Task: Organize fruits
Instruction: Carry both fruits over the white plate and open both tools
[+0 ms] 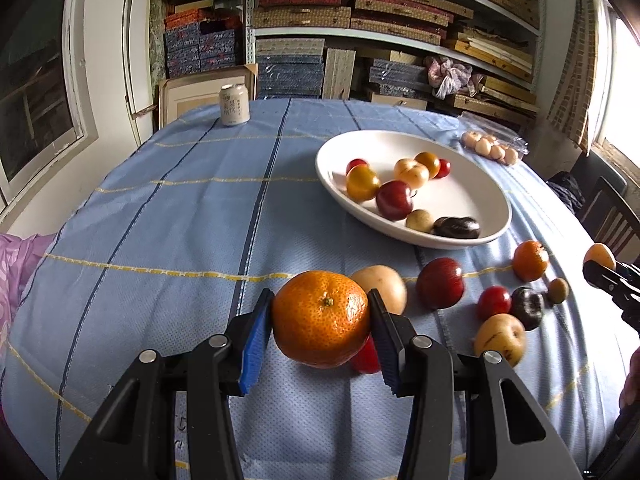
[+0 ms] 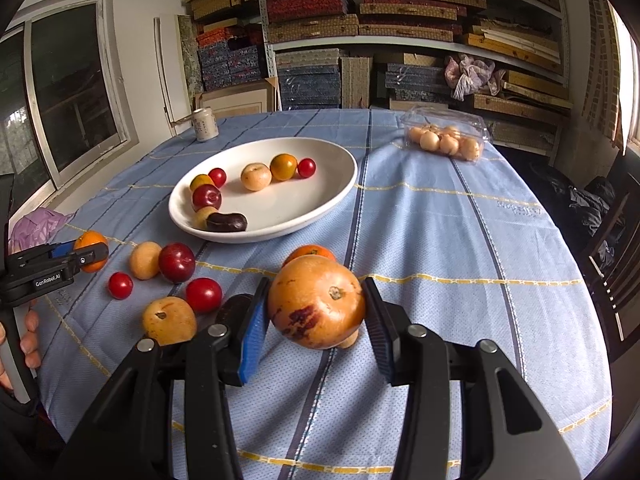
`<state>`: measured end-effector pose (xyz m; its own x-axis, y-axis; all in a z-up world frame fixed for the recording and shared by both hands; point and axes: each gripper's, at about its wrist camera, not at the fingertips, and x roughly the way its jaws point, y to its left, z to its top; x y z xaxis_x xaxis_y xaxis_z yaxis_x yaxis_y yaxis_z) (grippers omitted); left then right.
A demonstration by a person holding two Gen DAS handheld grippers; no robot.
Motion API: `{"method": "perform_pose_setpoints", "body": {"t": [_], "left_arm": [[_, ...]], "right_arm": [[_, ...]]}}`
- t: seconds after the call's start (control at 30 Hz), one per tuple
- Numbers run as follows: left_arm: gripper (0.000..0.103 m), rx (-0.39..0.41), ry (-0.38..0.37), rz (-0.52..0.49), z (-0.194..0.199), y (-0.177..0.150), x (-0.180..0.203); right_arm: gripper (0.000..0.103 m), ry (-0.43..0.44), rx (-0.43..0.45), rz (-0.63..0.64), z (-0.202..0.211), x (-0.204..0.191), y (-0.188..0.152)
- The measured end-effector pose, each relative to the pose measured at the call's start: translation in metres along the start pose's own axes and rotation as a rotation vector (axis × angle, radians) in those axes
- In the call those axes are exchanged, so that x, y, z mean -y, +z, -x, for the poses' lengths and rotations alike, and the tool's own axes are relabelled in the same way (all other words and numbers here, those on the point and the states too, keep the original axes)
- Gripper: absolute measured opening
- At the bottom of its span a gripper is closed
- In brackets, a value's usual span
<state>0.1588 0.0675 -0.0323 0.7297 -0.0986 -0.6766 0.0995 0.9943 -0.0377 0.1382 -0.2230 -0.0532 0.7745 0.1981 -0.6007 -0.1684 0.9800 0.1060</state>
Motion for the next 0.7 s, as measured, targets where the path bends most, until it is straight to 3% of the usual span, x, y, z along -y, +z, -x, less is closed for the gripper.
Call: {"method": "perform_pose_setpoints", "body": {"t": [0.33, 0.7], "left_arm": [[0.047, 0.061, -0.047, -0.019, 0.031, 0.014, 0.014], [0.047, 0.07, -0.087, -0.06, 0.027, 0.041, 0.045]], "right_arm": [[0.044, 0.028, 0.052, 0.019, 0.026, -0.005, 0.014], [0.044, 0.056, 0.067, 0.039, 0.027, -0.012, 0.039]]}}
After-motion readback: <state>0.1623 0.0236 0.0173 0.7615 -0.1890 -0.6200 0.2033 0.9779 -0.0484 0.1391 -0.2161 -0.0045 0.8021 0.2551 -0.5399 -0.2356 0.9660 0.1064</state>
